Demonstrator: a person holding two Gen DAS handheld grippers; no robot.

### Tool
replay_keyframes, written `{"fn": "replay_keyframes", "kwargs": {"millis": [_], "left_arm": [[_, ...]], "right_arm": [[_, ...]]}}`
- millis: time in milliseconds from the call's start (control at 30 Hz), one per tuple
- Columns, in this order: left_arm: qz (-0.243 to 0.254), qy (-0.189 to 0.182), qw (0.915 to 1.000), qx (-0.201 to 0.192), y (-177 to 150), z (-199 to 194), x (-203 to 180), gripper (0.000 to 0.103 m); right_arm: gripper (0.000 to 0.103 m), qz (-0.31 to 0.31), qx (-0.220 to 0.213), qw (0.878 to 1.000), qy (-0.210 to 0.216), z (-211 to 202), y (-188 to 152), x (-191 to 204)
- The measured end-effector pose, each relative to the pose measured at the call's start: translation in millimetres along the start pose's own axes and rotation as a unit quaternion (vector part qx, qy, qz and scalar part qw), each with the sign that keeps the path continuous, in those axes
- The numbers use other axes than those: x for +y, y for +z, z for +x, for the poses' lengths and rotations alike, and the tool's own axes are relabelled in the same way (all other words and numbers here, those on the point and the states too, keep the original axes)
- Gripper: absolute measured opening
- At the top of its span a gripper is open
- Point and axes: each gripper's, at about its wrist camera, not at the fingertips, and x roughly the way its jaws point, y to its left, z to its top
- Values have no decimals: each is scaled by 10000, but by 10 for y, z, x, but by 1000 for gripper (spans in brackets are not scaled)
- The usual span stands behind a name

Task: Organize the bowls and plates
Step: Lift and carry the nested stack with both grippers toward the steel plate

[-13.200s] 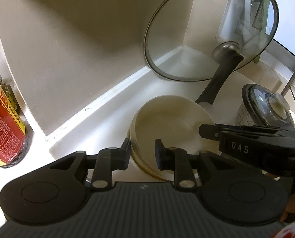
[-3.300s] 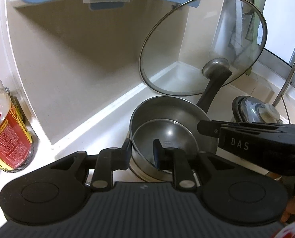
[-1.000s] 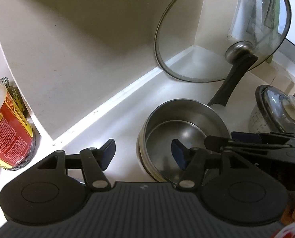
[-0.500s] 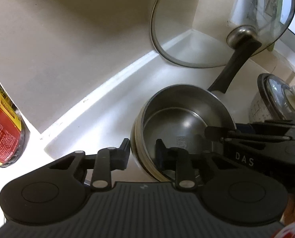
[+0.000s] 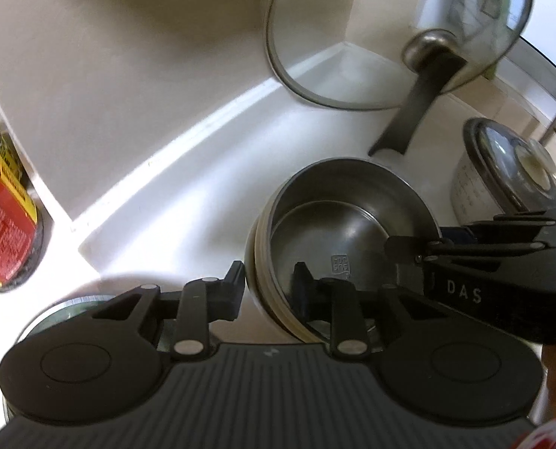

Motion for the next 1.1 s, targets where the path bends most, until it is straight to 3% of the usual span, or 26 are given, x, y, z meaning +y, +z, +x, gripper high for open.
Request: {"fn": "replay_keyframes", "kwargs": {"millis": [700,1100], "left_arm": [[291,-341,9983,379,-951,-704,-328,26],[361,-416,9964,638,-1091,-800,-396,26]], "right_arm": [[20,-144,544,9980,301,-759,-957,28],[21,-290,846,9949,469,-927,-1159,10]]}}
